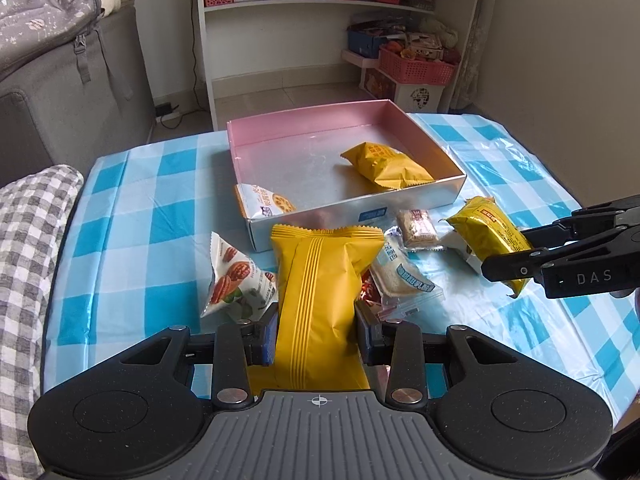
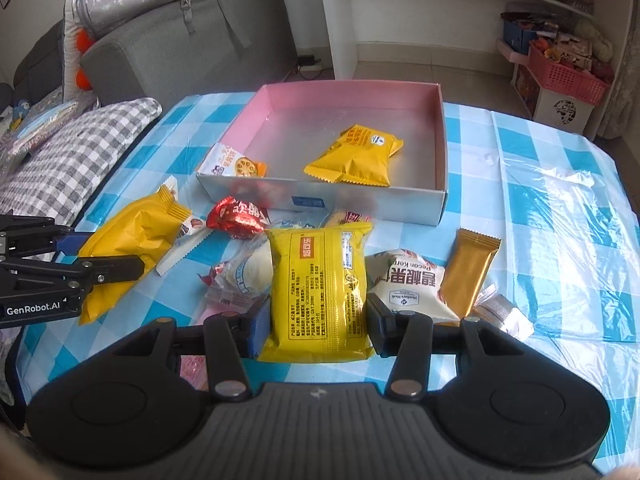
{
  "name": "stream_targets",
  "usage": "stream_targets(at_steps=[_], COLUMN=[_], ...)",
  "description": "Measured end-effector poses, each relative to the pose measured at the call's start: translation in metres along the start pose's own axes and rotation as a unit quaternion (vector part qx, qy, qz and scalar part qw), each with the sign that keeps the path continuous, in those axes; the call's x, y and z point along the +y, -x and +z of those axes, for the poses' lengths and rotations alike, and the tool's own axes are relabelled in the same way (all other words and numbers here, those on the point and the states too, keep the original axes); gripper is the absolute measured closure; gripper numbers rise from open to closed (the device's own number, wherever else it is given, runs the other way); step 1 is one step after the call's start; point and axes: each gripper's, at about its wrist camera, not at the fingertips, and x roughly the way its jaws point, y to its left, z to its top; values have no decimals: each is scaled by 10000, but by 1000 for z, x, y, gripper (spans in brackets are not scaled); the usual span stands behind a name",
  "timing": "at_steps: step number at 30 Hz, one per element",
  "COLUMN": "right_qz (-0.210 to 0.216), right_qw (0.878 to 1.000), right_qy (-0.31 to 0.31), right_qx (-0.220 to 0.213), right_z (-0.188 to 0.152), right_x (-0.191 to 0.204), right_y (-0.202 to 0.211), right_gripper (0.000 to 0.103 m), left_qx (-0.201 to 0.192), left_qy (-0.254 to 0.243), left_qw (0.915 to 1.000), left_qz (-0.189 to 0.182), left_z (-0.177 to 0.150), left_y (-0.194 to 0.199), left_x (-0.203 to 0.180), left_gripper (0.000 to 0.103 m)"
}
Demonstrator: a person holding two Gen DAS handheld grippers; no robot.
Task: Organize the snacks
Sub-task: 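Carry both held bags over the pink box and lower them inside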
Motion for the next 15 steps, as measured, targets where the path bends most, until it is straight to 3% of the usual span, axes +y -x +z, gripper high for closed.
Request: stream_targets(at_steps=[7,15], right_qz=[-35,-6], right_qw=[9987,9933], right_qy=[-383,-996], right_qx=[-330,-589], right_z=[22,47], right_x=[-16,-45], right_y=[-2,-22], right_gripper=[58,58], left_qx=[-264,-496], left_qy=[100,457], left_qw=[9996,9977], left_qz=[41,117], left_z=[24,53], left_y=[-7,-42], left_x=[-5,-5], left_gripper=[68,68])
